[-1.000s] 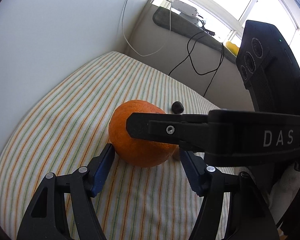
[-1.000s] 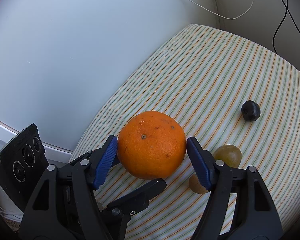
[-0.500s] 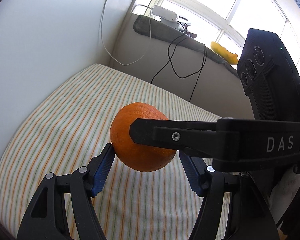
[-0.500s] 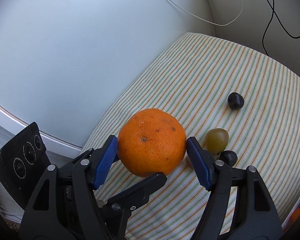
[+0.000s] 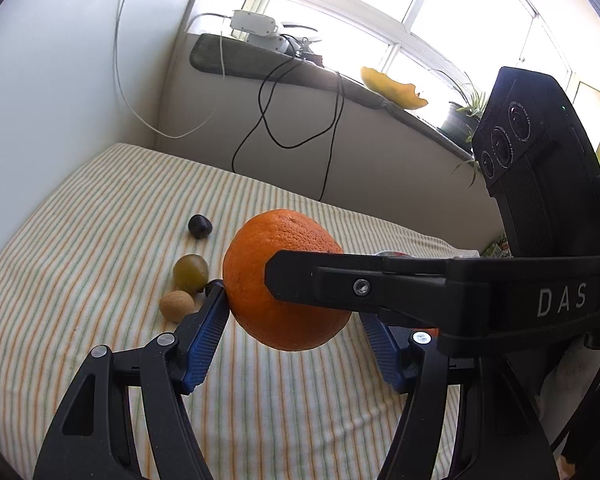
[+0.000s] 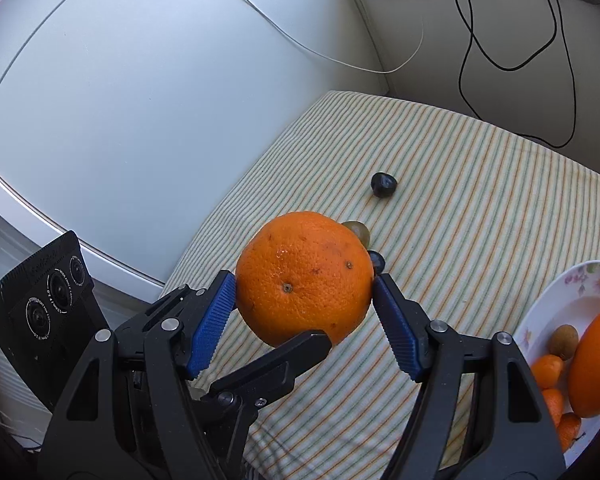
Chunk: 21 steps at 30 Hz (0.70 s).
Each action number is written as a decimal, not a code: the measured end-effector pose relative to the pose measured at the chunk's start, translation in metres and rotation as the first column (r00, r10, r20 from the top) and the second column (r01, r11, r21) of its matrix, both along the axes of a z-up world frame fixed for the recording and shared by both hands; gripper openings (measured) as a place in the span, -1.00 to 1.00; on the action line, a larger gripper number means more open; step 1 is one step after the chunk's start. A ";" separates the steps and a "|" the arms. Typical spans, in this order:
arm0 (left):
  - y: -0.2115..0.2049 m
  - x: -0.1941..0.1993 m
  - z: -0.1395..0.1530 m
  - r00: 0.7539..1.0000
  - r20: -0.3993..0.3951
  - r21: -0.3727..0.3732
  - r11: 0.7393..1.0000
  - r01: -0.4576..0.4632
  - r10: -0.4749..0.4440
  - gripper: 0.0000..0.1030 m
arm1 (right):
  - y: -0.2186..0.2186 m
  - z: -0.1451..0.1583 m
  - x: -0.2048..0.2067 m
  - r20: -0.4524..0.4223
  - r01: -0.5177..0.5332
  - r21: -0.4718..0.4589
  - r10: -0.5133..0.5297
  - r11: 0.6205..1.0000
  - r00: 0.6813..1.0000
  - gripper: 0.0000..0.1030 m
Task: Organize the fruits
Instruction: 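Carry the large orange into the floral plate and open the right tool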
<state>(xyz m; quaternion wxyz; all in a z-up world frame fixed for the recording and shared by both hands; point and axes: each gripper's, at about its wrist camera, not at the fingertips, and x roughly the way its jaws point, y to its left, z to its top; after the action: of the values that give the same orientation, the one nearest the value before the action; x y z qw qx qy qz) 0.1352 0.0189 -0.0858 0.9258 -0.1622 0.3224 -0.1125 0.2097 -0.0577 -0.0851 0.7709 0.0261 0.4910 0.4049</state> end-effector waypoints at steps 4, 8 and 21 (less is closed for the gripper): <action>-0.020 0.006 0.003 0.999 0.004 0.002 0.999 0.040 -0.040 0.27 | -0.024 0.004 0.000 0.002 0.039 0.002 -0.039 0.999 0.999 0.43; -0.042 0.013 0.006 0.997 0.007 0.000 0.997 0.083 -0.083 0.27 | -0.051 0.011 -0.003 0.013 0.073 -0.006 -0.073 0.997 0.997 0.43; -0.090 0.022 0.003 0.983 -0.003 -0.002 0.983 0.184 -0.184 0.27 | -0.120 0.022 0.000 0.026 0.173 -0.038 -0.172 0.984 0.985 0.43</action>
<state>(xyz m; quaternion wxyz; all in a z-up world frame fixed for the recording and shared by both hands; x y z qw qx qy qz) 0.1571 -0.0714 -0.0832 0.9109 -0.1325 0.3372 -0.1974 0.2101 -0.1775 -0.0633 0.8091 0.0485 0.4861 0.3268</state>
